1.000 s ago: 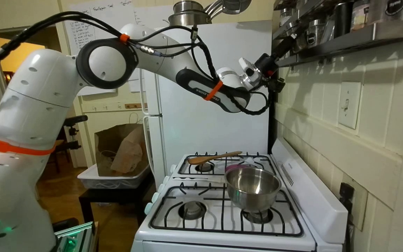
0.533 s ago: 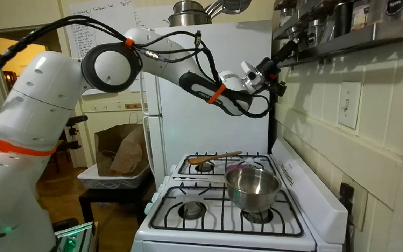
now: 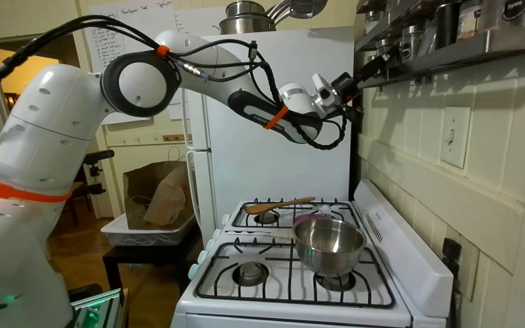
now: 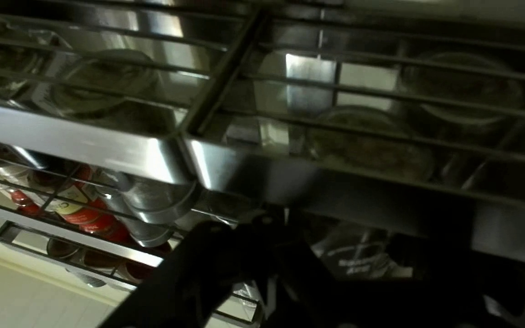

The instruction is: Put the spice bottle in the metal bowl on the shelf

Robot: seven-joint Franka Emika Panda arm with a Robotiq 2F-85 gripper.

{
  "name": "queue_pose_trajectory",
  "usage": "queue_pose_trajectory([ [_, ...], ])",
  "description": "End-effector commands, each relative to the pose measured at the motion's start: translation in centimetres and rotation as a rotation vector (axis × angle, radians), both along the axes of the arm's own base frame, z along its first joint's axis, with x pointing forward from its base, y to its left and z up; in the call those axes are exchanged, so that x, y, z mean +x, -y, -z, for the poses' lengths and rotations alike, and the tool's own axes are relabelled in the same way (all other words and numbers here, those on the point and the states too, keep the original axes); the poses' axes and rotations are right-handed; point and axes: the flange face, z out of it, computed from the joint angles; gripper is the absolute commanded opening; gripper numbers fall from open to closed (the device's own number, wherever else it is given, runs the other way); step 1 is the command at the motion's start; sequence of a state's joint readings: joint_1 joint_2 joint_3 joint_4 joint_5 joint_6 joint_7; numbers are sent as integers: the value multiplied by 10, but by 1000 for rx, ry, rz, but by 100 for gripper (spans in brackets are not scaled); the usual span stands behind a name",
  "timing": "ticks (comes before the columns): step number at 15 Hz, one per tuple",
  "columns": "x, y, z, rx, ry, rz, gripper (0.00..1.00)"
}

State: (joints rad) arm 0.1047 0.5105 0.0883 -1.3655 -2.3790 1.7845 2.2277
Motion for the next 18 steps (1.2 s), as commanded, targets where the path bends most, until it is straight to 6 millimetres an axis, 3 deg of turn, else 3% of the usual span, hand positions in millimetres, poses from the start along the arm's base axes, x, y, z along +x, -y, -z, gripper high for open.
queue_pose_trajectory([
  [1,-8,-8,-16,68,-111,-24,82],
  [3,-13,-13,-27,89,-169,-17,98],
  [4,-17,-15,-32,99,-203,-9,100],
  [18,-57,-48,-92,298,-527,-32,100],
])
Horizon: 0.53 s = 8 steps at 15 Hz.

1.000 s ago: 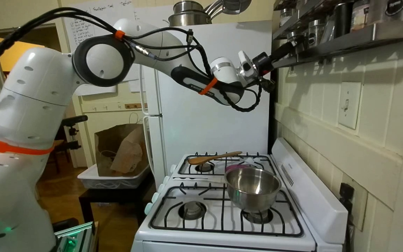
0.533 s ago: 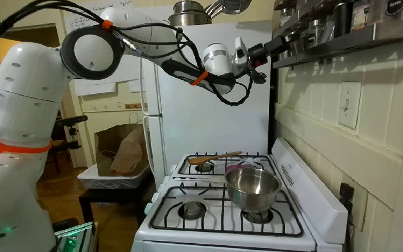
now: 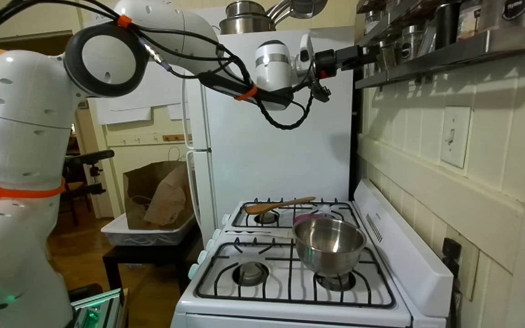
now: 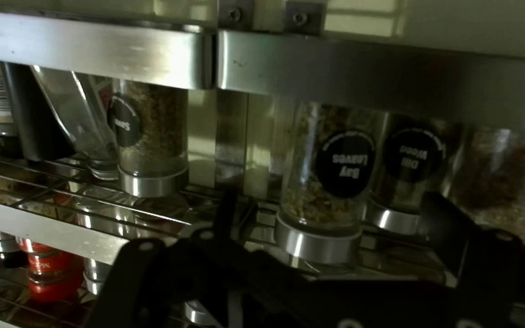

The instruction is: Put the spice bottle in the metal bowl on the shelf

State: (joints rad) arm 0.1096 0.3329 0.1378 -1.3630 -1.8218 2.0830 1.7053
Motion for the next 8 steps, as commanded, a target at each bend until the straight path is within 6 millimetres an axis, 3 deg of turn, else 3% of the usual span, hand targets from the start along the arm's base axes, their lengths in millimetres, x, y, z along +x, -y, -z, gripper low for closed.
queue_pose_trajectory([
  [1,-17,-10,-19,65,-84,-31,100],
  [3,-23,-14,-24,97,-116,-47,96],
  [4,-25,-15,-27,111,-130,-47,74],
  [6,-29,-15,-31,143,-156,-43,70],
  [8,-31,-14,-33,167,-180,-36,53],
])
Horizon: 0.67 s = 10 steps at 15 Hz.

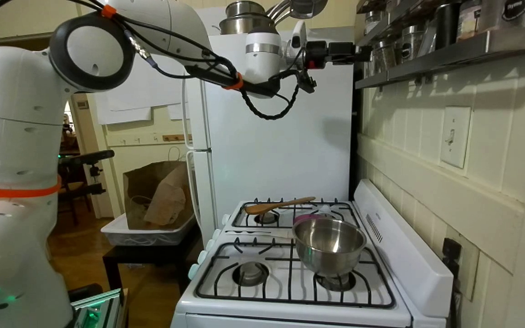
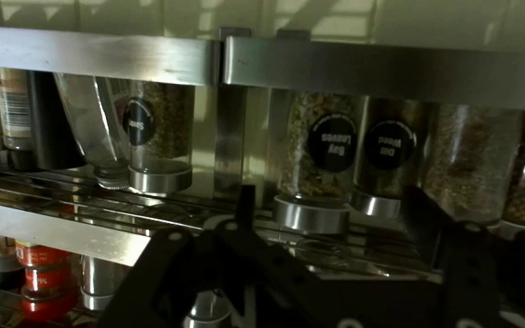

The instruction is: Put the spice bottle in the metal bowl on the shelf

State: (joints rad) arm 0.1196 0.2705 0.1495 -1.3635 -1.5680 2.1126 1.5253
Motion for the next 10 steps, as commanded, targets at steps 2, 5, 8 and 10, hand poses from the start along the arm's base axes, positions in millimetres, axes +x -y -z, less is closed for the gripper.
queue_pose_trajectory([
  [2,-9,1,-4,68,-60,-23,37],
  [5,-6,4,-4,82,-42,-20,14],
  [8,-2,11,0,54,-12,-13,0],
  [10,1,15,4,49,-8,-12,0],
])
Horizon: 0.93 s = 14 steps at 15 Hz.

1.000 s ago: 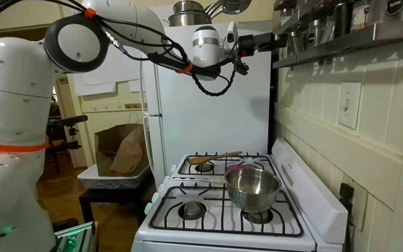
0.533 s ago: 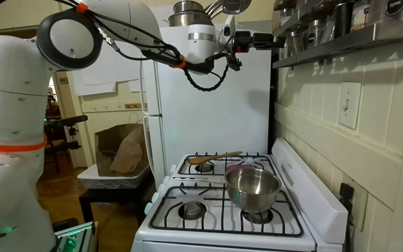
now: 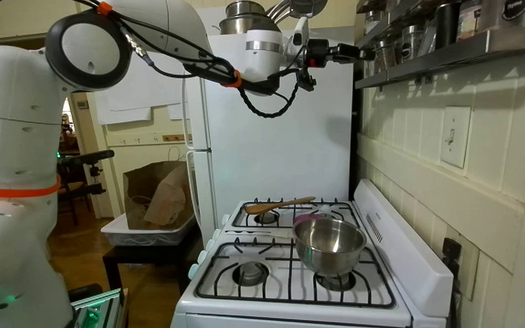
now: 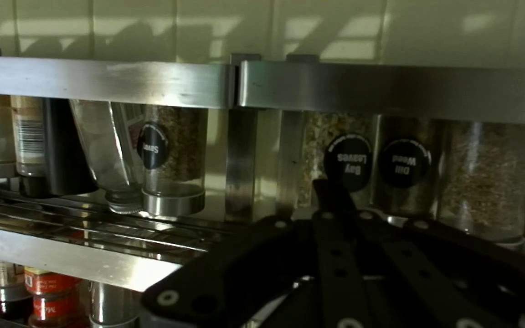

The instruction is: Put the spice bottle in the metal bowl on the shelf

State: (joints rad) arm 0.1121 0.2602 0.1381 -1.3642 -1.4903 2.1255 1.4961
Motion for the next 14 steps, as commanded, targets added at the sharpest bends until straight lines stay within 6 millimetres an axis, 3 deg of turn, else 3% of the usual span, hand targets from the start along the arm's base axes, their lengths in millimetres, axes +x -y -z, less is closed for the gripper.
queue_pose_trajectory([
  [1,4,6,8,-4,30,-24,0],
  [7,5,6,10,-5,49,-50,0],
  [13,-33,-45,-13,215,-11,-285,0],
  [14,-43,-51,-18,253,-38,-318,26],
])
